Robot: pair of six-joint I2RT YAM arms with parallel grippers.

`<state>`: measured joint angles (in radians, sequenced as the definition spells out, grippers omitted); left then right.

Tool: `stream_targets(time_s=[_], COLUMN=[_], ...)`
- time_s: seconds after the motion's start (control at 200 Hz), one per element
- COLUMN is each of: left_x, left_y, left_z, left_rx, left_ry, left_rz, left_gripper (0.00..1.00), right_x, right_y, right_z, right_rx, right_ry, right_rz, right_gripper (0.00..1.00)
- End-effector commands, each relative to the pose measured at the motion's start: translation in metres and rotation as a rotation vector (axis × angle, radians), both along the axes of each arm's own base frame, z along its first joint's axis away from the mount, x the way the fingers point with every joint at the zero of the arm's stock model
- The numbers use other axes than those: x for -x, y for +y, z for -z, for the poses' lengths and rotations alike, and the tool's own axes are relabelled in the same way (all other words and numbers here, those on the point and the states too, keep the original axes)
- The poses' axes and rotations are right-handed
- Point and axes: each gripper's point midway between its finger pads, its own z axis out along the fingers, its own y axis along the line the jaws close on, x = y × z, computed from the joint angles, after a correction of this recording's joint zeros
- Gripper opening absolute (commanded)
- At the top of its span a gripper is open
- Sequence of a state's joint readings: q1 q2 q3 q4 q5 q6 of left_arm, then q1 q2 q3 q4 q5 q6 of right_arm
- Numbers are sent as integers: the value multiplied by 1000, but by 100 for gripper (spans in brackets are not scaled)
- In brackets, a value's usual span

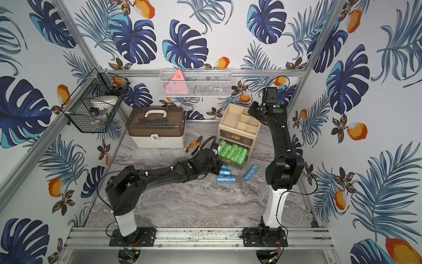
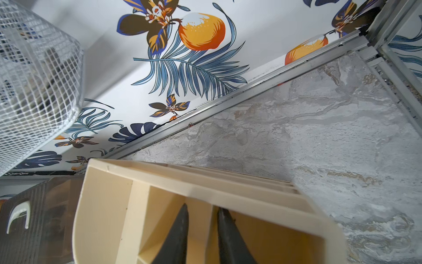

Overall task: Sort the rolls of trash bags by color and place them into the drawer
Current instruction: Close the drawer of the storage box.

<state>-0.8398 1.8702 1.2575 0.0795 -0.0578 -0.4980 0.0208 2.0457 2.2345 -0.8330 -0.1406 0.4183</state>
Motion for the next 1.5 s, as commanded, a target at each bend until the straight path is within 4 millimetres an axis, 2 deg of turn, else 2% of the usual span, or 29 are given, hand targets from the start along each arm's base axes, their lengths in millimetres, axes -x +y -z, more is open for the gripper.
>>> stream_targets(time_s=[0.0,0.1,0.21,0.235,0.47,0.67,0.926,1.121,1.346,1.496], left_x=[-11,-16,-23,-24,-39,-56,-82,-94,-91,-81], left_y=[-10,-12,-16,-18,-25,-26,-7,6,25,34], left_z=[-11,-11,-12,-13,-27,-21,-14,-19,-30,-31], left_rx=[61,72,77,81,98,93,112,157,175,163], left_ry=[-43,-54,-67,-71,-120,-115,-104,-106,-127,-114], left_rz=[-15,-27,-35,-35,-61,-105,-217,-259,-283,-262], left_gripper=[21,21,21,21,23,26,30,34,36,38], right_x=[22,27,30,34,46,53,66,79,89,89], right_y=[8,12,19,19,30,36,45,52,58,58], right_z=[29,33,46,35,46,49,47,45,41,30], right_rx=[-13,-27,-29,-31,-62,-103,-154,-202,-242,-243], right_ry=[142,157,187,165,205,221,234,237,235,198], right_rz=[-19,-30,-39,-43,-62,-75,-77,-75,-78,-75], right_gripper=[22,20,19,19,16,12,10,9,13,24])
